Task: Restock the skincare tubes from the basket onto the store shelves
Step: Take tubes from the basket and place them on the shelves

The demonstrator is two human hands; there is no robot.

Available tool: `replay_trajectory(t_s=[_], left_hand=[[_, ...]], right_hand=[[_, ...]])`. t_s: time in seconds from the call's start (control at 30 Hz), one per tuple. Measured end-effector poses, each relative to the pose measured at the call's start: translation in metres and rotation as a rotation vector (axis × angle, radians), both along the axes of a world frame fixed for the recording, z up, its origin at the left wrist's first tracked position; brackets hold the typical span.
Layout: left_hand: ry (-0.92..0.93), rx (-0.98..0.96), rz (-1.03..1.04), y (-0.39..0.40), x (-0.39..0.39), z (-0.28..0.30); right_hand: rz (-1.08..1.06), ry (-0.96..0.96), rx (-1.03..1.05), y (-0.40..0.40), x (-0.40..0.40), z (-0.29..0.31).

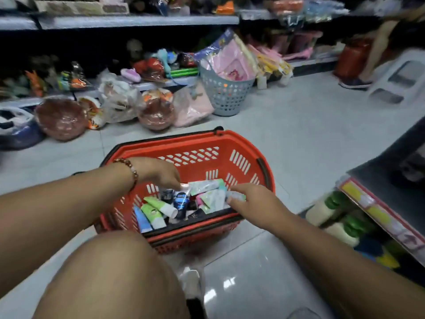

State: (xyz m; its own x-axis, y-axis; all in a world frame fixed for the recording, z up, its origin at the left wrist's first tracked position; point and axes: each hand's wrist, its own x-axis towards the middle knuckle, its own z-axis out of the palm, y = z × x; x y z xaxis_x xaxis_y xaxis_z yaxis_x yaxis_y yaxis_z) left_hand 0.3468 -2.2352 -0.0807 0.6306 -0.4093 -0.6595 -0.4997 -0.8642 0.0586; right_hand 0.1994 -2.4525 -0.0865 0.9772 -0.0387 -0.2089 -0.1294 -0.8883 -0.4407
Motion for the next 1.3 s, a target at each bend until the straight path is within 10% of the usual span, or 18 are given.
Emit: replay_trajectory(t_s=[0.5,0.77,1.1,1.3], left_hand=[[-0.434,0.195,-0.168,0.002,0.079,-0.165],[-0.184,-0.240,0.355,0.041,0.096,-0.178],[0.142,-0.848,0.850,0.057,0.076,-0.123],[0.479,-1.256,1.186,0.040,0.061,-0.054]], right_hand=[[0.508,0.576,-0.256,0.036,0.186,-0.182],[0.849,0.480,-0.569,0.064,0.181,-0.220],[0.653,0.756,-0.321,0.065,0.162,-0.189],[0.388,0.679,-0.067,0.010,0.141,-0.070]])
